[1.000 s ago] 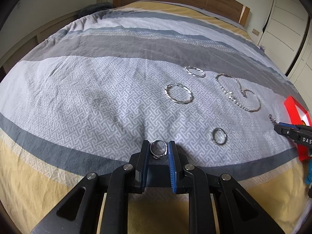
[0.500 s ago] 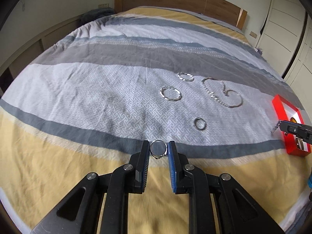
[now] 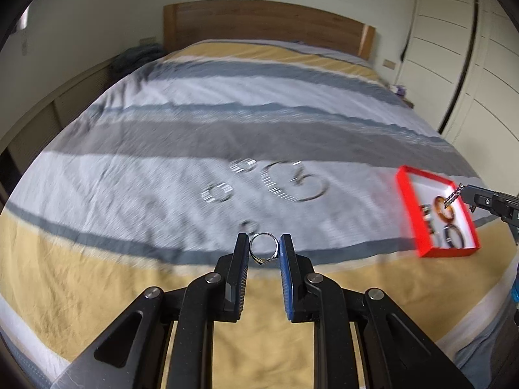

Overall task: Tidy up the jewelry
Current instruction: 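Carry the silver ring and watch over the red box with both tools, then open both tools to release the ring and watch into the box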

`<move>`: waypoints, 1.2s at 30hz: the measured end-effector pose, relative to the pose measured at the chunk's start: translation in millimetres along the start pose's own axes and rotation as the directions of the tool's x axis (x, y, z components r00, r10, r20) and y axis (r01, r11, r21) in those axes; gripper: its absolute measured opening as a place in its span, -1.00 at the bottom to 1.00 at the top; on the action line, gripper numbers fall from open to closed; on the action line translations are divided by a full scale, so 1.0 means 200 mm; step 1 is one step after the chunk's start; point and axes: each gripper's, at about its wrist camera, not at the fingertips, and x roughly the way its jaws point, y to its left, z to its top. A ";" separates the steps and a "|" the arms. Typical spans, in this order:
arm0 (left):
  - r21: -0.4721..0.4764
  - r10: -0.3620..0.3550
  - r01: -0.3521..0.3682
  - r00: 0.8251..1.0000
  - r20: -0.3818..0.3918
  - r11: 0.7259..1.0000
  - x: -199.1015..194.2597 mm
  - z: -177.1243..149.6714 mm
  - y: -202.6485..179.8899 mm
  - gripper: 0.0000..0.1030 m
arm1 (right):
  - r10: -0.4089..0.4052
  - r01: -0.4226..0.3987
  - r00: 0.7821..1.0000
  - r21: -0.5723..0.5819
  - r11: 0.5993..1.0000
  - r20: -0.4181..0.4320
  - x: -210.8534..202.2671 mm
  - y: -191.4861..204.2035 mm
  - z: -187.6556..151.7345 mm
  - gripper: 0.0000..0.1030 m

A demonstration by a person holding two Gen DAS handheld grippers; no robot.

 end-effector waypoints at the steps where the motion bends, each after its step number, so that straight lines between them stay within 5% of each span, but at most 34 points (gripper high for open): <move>1: 0.012 -0.014 0.014 1.000 0.003 1.000 0.00 0.03 -0.07 -0.65 | -0.009 0.008 1.000 0.006 1.000 0.008 -0.03 -0.04 0.01 -0.57; 10: 0.139 -0.164 0.163 0.986 0.000 0.977 0.20 0.36 -0.75 -0.65 | -0.121 0.116 0.991 0.087 0.989 0.052 -0.13 -0.59 0.18 -0.57; 19: 0.218 -0.230 0.256 0.964 -0.134 0.942 0.77 0.42 -1.37 -0.64 | -0.143 0.149 0.989 0.172 0.974 -0.043 0.24 -1.06 0.15 -0.57; 27: 0.249 -0.203 0.254 0.956 -0.214 0.935 1.13 0.34 -1.53 -0.64 | -0.128 0.150 0.983 0.169 0.974 -0.134 0.57 -1.20 0.07 -0.57; 36: 0.229 -0.188 0.259 0.938 -0.291 0.938 1.26 0.31 -1.52 -0.63 | -0.182 0.208 0.962 0.119 0.971 -0.203 0.70 -1.22 0.03 -0.56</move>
